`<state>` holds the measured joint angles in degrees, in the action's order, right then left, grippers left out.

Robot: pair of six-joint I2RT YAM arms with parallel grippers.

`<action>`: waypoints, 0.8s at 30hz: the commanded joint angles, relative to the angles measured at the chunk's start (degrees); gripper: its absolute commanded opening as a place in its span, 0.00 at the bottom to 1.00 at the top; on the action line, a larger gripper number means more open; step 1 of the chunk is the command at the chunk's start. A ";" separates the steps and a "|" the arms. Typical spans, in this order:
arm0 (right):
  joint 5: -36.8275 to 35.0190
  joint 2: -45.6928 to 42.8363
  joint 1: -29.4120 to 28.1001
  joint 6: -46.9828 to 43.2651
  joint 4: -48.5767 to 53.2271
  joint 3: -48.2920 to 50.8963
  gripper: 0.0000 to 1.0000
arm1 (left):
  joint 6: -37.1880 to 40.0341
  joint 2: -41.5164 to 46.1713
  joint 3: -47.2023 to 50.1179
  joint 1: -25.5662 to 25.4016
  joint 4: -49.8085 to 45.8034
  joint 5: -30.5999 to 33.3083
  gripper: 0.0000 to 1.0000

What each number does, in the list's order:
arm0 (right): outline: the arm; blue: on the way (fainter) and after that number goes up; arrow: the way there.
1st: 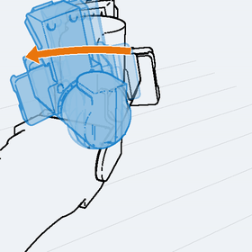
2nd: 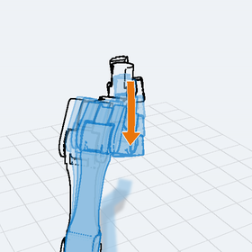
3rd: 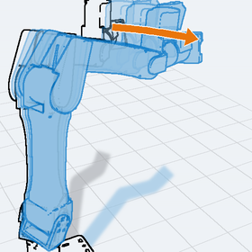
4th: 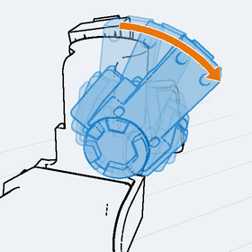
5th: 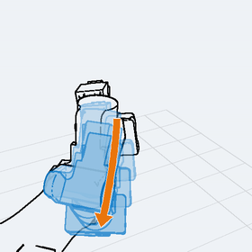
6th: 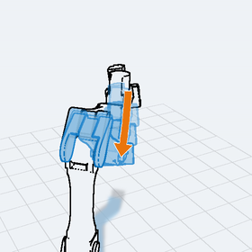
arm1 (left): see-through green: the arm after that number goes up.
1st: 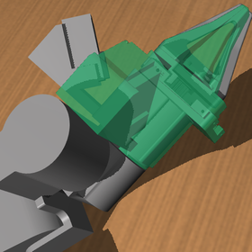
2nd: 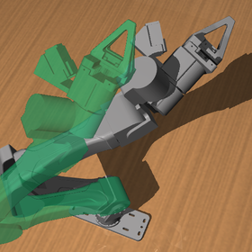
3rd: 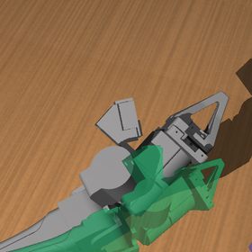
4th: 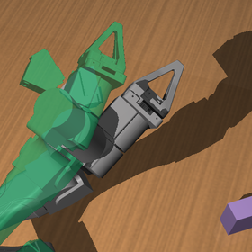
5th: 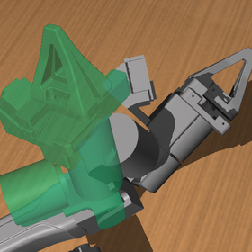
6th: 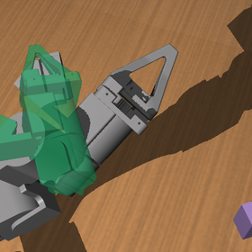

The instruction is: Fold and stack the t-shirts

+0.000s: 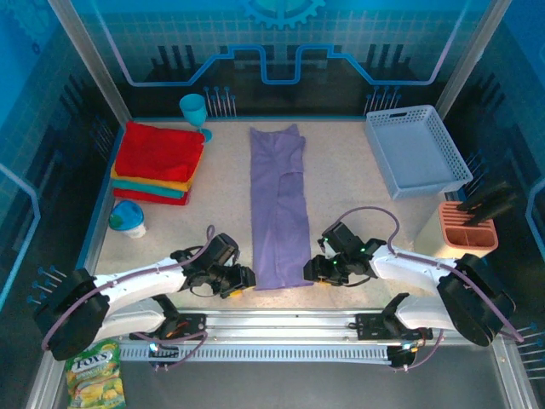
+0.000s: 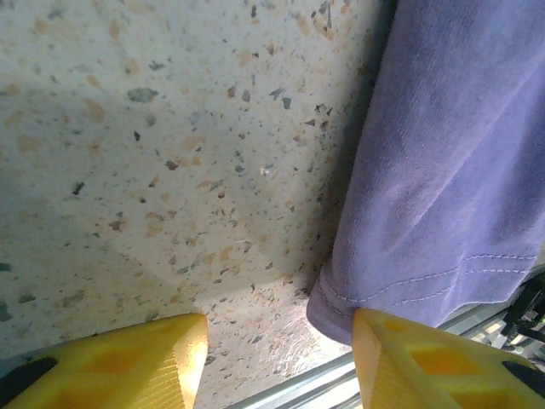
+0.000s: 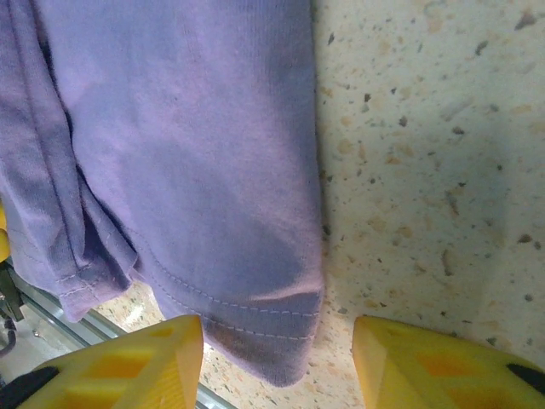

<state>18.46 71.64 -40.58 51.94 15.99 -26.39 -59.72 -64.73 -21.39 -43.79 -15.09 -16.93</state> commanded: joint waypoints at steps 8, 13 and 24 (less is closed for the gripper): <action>2.49 0.46 -2.05 2.01 -4.68 1.26 0.48 | -0.28 -0.54 -1.47 -1.47 6.74 0.66 0.48; 2.22 0.15 -2.02 1.84 -4.39 1.24 0.48 | 0.98 1.03 -1.65 -1.50 3.89 2.16 0.49; 3.23 0.59 -2.01 1.88 -5.27 1.23 0.47 | 0.11 -3.56 -0.88 -1.47 8.58 0.10 0.48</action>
<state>18.50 71.33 -40.88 53.19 14.87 -26.04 -59.90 -67.57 -22.00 -44.82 -8.21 -16.14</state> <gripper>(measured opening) 0.471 0.481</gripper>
